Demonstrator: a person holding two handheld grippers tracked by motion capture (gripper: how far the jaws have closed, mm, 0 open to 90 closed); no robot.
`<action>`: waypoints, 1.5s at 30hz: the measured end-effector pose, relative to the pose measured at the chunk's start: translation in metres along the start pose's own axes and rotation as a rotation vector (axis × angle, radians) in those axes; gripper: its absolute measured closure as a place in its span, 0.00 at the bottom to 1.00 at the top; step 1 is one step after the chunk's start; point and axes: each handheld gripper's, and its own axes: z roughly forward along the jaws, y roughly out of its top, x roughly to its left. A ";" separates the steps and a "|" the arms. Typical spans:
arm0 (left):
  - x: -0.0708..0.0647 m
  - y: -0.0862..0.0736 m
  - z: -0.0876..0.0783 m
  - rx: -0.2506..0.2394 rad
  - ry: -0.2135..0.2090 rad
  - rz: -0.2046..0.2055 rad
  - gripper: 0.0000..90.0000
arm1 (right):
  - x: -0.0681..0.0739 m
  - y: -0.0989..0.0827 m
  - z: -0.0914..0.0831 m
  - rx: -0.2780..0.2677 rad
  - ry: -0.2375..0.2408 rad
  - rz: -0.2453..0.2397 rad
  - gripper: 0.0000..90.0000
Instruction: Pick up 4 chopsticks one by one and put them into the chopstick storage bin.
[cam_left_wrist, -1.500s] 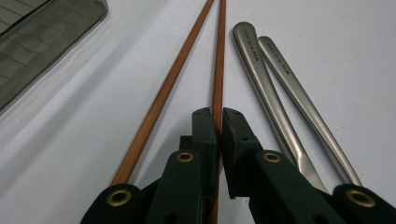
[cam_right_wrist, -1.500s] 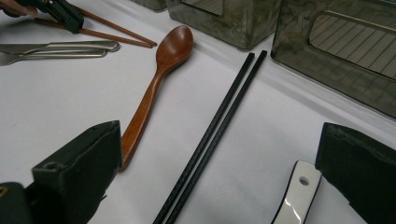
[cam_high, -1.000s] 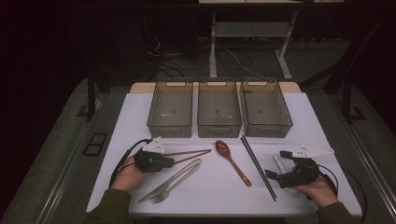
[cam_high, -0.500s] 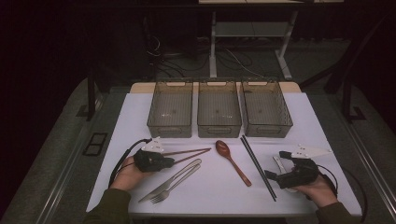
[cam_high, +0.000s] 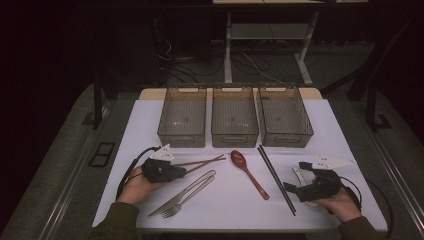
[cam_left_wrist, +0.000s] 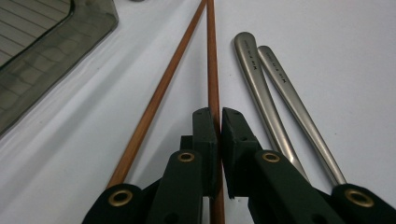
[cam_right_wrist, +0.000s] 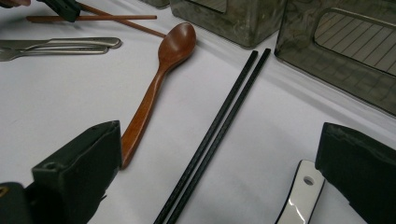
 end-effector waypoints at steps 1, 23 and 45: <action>0.000 0.001 -0.001 -0.004 -0.002 -0.003 0.93 | 0.000 0.000 0.000 -0.002 0.001 0.001 0.01; -0.009 0.033 -0.016 -0.058 0.075 -0.069 0.93 | -0.001 0.000 0.001 -0.002 0.002 0.007 0.01; 0.007 0.056 -0.031 -0.144 0.120 -0.085 0.93 | -0.002 0.000 0.001 -0.001 0.009 0.014 0.01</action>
